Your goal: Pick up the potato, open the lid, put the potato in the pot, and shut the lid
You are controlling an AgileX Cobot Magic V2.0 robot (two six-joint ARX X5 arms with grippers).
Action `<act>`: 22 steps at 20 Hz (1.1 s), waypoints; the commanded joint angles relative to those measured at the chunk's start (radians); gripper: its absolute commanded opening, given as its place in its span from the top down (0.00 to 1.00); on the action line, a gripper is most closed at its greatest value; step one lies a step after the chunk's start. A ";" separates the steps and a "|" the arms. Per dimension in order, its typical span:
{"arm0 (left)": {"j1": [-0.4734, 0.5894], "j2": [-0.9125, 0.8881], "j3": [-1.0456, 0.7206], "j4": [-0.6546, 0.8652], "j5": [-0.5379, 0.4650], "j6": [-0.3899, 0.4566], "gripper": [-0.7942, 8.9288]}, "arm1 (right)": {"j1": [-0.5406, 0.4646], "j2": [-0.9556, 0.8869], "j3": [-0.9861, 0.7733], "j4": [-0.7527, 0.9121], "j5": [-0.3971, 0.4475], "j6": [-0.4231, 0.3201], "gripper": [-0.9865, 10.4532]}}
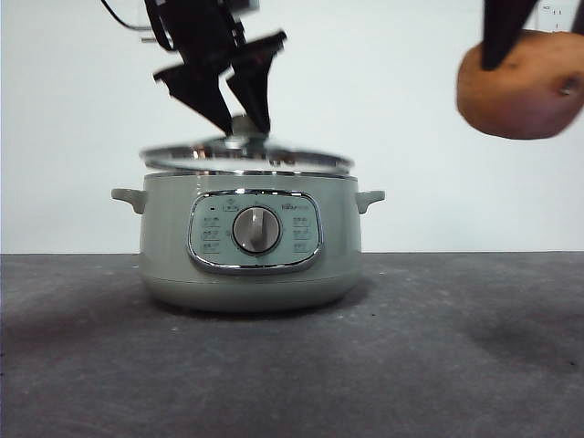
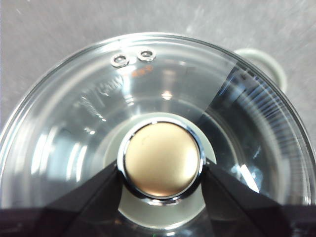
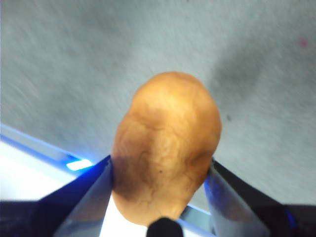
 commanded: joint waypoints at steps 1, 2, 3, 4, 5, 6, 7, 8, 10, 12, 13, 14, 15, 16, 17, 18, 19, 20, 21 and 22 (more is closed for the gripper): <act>0.009 -0.079 0.011 0.040 0.004 0.011 0.93 | 0.000 0.028 0.005 0.042 -0.027 0.041 0.92; 0.013 -0.096 0.011 0.040 0.004 0.011 0.93 | 0.000 0.043 0.008 0.061 -0.035 0.045 0.92; 0.019 -0.116 0.011 0.037 0.004 0.014 0.93 | 0.000 0.067 0.018 0.077 -0.048 0.044 0.92; 0.026 -0.134 0.011 0.033 0.004 0.014 0.93 | 0.000 0.093 0.036 0.082 -0.055 0.044 0.92; 0.039 -0.154 0.011 0.028 0.004 0.015 0.93 | 0.000 0.134 0.072 0.079 -0.055 0.043 0.92; 0.052 -0.171 0.011 0.020 0.004 0.018 0.93 | 0.000 0.172 0.111 0.078 -0.055 0.037 0.92; 0.068 -0.189 0.011 0.011 0.004 0.024 0.93 | -0.001 0.216 0.163 0.077 -0.055 0.029 0.92; 0.089 -0.208 0.011 0.000 0.004 0.035 0.92 | -0.007 0.269 0.227 0.077 -0.060 0.015 0.92; 0.133 -0.240 0.011 -0.018 0.004 0.044 0.92 | -0.020 0.370 0.356 0.075 -0.089 -0.003 0.92; 0.184 -0.264 0.011 -0.024 0.004 0.044 0.92 | -0.037 0.481 0.492 0.068 -0.119 -0.020 0.92; 0.210 -0.275 0.011 -0.026 0.004 0.044 0.92 | -0.047 0.536 0.563 0.057 -0.124 -0.029 0.92; 0.234 -0.285 0.011 -0.026 0.005 0.044 0.92 | -0.055 0.594 0.634 0.045 -0.126 -0.036 0.92; 0.256 -0.292 0.011 -0.026 0.005 0.044 0.92 | -0.064 0.650 0.702 0.036 -0.127 -0.036 0.92; 0.276 -0.299 0.011 -0.026 0.005 0.044 0.92 | -0.074 0.704 0.770 0.028 -0.127 -0.040 0.92; 0.291 -0.303 0.011 -0.026 0.005 0.044 0.92 | -0.082 0.750 0.828 0.025 -0.126 -0.048 0.92; 0.306 -0.306 0.011 -0.026 0.005 0.044 0.92 | -0.090 0.805 0.894 0.025 -0.126 -0.066 0.92; 0.316 -0.308 0.011 -0.026 0.005 0.044 0.92 | -0.096 0.851 0.947 0.024 -0.126 -0.078 0.92; 0.323 -0.308 0.011 -0.026 0.005 0.044 0.92 | -0.100 0.893 0.993 0.019 -0.125 -0.082 0.92; 0.328 -0.308 0.011 -0.026 0.005 0.044 0.92 | -0.106 0.933 1.031 0.018 -0.124 -0.085 0.92; 0.332 -0.308 0.011 -0.024 0.005 0.044 0.92 | -0.112 0.968 1.064 0.016 -0.122 -0.085 0.92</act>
